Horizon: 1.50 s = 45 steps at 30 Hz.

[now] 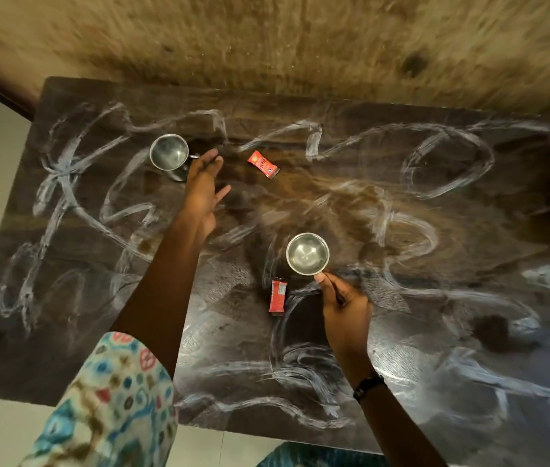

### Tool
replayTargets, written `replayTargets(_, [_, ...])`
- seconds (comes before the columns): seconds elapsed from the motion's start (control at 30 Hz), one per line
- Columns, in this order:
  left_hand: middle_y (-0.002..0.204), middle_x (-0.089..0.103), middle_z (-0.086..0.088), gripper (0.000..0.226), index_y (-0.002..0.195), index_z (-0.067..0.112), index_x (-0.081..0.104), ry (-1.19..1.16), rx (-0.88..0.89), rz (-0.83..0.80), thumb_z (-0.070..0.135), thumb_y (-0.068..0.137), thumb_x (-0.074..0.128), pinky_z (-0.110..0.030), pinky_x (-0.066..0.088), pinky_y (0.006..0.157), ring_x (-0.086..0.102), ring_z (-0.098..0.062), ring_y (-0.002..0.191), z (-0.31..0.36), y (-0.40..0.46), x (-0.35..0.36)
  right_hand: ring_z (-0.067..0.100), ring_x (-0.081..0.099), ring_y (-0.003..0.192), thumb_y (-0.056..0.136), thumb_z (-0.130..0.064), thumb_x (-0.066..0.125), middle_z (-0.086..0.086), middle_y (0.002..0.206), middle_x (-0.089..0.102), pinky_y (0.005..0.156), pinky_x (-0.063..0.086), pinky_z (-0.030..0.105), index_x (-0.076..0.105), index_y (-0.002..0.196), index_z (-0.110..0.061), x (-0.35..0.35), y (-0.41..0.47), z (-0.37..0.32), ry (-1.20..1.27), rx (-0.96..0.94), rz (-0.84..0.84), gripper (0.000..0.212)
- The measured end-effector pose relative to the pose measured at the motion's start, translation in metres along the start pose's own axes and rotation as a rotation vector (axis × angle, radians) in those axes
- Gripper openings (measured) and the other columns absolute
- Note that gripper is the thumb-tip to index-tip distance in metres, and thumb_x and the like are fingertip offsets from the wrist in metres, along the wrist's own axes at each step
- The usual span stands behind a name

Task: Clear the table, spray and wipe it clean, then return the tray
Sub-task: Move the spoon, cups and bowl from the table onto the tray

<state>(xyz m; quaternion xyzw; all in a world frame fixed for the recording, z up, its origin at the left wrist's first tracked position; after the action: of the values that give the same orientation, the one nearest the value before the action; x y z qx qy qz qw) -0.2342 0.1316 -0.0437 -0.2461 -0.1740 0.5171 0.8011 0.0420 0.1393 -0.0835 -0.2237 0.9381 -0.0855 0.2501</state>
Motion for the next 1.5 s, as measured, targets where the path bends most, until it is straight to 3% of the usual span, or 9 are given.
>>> replayTargets(0.23, [0.121,0.051,0.004,0.007,0.098,0.027,0.051,-0.027,-0.015,0.039,0.021,0.095,0.050,-0.024,0.050,0.076,0.050,-0.015,0.109,-0.014,-0.015,-0.005,-0.017,0.061,0.085,0.094,-0.016,0.059,-0.006,0.105,0.071,0.073,0.046,0.002,0.070,0.112,-0.011,-0.001,0.001,-0.003,0.013,0.031,-0.012,0.022])
replayTargets(0.43, [0.079,0.063,-0.001,0.013,0.094,0.017,0.047,-0.121,-0.061,0.212,0.028,0.094,0.053,-0.021,0.050,0.055,0.057,-0.006,0.062,-0.063,-0.066,-0.007,0.006,0.068,0.095,0.092,-0.021,0.062,-0.002,0.107,0.073,0.083,0.055,0.023,0.072,0.109,-0.014,-0.003,0.003,-0.006,-0.005,0.028,-0.008,0.021])
replayTargets(0.63, [0.058,0.054,-0.001,0.011,0.095,0.008,0.055,0.001,-0.265,0.184,0.016,0.094,0.048,-0.010,0.040,0.038,0.045,0.000,0.031,-0.100,-0.117,0.007,0.004,0.067,0.093,0.089,-0.018,0.066,-0.001,0.102,0.074,0.080,0.050,0.010,0.074,0.104,-0.011,-0.023,-0.001,0.001,0.111,0.097,0.009,0.018])
replayTargets(0.73, [0.043,0.057,0.004,0.017,0.078,0.009,0.057,0.063,-0.297,0.146,0.010,0.092,0.047,-0.009,0.035,0.035,0.042,0.000,0.030,-0.102,-0.137,0.023,0.000,0.065,0.092,0.088,-0.009,0.066,-0.001,0.100,0.073,0.080,0.049,0.007,0.074,0.103,-0.009,-0.044,-0.006,0.011,0.200,0.128,0.049,0.017])
replayTargets(0.93, [0.065,0.057,-0.011,0.012,0.088,0.000,0.057,0.165,-0.234,0.061,0.004,0.092,0.046,-0.009,0.038,0.036,0.048,-0.001,0.030,-0.114,-0.180,0.079,-0.011,0.063,0.087,0.086,-0.007,0.068,0.004,0.102,0.072,0.083,0.048,0.007,0.073,0.103,-0.004,-0.098,-0.005,0.042,0.285,0.180,0.154,0.018])
replayTargets(1.13, [0.059,0.067,-0.005,0.014,0.091,0.003,0.062,0.235,-0.184,-0.026,0.008,0.092,0.048,-0.011,0.047,0.048,0.056,-0.001,0.036,-0.143,-0.238,0.167,0.018,0.068,0.100,0.086,-0.009,0.069,0.005,0.102,0.073,0.094,0.053,0.038,0.072,0.102,-0.018,-0.189,0.003,0.078,0.463,0.288,0.278,0.019])
replayTargets(1.23, [0.052,0.068,0.002,0.015,0.094,0.005,0.062,0.273,-0.152,-0.069,0.009,0.092,0.048,-0.013,0.049,0.054,0.057,-0.001,0.039,-0.160,-0.273,0.229,0.016,0.068,0.100,0.086,-0.006,0.067,0.004,0.102,0.073,0.093,0.053,0.033,0.071,0.104,-0.015,-0.256,0.007,0.093,0.488,0.268,0.331,0.020])
replayTargets(1.4, [0.079,0.071,-0.017,0.019,0.100,0.000,0.064,0.302,-0.088,-0.140,0.008,0.092,0.048,-0.013,0.051,0.053,0.064,-0.002,0.049,-0.193,-0.332,0.343,0.004,0.068,0.094,0.088,-0.003,0.065,-0.002,0.098,0.074,0.087,0.053,0.018,0.070,0.102,-0.018,-0.377,0.020,0.117,0.505,0.245,0.437,0.021])
replayTargets(1.5, [0.065,0.073,-0.005,0.019,0.095,0.001,0.066,0.332,-0.069,-0.170,0.010,0.090,0.050,-0.020,0.052,0.058,0.065,-0.006,0.056,-0.215,-0.364,0.410,-0.009,0.066,0.088,0.088,-0.003,0.063,-0.010,0.093,0.072,0.079,0.050,0.008,0.069,0.101,-0.021,-0.447,0.031,0.130,0.505,0.204,0.489,0.022])
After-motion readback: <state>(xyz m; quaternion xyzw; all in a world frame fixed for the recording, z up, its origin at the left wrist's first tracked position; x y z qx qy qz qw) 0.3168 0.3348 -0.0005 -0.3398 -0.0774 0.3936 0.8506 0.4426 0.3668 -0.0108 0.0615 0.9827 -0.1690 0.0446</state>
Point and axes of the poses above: each hand's wrist, its own y-axis towards the middle knuckle, its own x-axis out of the palm, z = x × y, the point moved 1 cm from there along y, towards the middle knuckle
